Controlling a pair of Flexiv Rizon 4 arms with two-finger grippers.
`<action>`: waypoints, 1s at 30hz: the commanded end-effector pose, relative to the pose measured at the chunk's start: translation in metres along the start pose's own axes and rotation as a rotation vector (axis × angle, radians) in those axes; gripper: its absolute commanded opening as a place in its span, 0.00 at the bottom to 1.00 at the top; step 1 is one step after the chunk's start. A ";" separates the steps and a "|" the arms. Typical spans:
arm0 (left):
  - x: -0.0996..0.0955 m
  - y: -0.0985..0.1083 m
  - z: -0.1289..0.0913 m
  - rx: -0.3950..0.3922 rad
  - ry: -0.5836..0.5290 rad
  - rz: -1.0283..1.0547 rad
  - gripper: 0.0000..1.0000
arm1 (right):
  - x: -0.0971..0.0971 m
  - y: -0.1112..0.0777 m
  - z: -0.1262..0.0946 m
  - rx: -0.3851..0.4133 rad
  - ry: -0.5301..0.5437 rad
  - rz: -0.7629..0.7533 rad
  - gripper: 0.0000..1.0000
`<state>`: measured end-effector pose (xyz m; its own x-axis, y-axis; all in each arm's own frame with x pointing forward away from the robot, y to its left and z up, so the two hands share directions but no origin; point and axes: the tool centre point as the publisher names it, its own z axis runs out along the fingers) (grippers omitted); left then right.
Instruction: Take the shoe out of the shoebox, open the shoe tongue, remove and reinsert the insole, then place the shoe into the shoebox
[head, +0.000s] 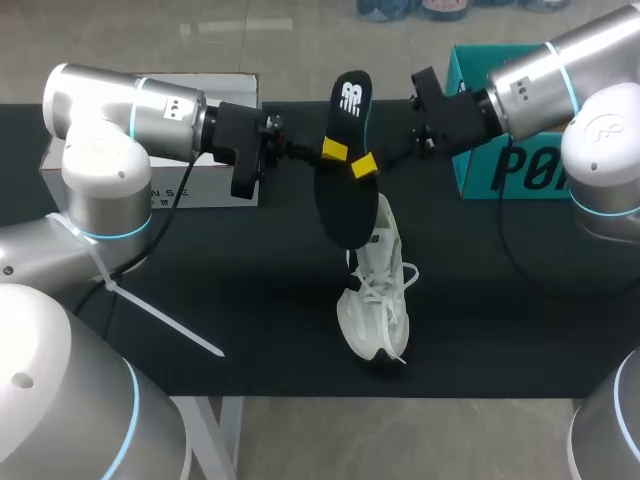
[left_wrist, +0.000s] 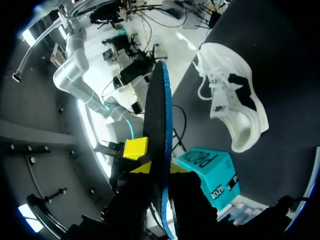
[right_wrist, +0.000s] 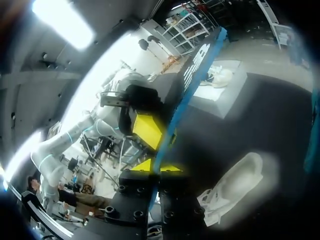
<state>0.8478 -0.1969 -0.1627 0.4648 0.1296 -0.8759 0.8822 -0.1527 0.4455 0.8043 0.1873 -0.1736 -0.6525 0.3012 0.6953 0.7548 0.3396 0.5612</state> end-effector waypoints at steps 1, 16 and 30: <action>0.000 -0.003 -0.002 0.021 -0.004 -0.019 1.00 | 0.008 0.000 -0.001 -0.006 -0.021 -0.001 0.00; 0.026 -0.065 -0.098 0.146 0.311 -0.565 1.00 | 0.009 -0.005 -0.012 0.001 -0.106 -0.009 0.00; 0.022 -0.076 -0.112 0.145 0.367 -0.629 1.00 | -0.006 -0.003 -0.025 -0.030 -0.131 -0.004 0.00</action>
<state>0.8020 -0.0737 -0.1968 -0.1083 0.5428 -0.8328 0.9827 -0.0681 -0.1721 0.8076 0.1636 -0.1670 -0.6585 0.4120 0.6298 0.7516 0.3175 0.5782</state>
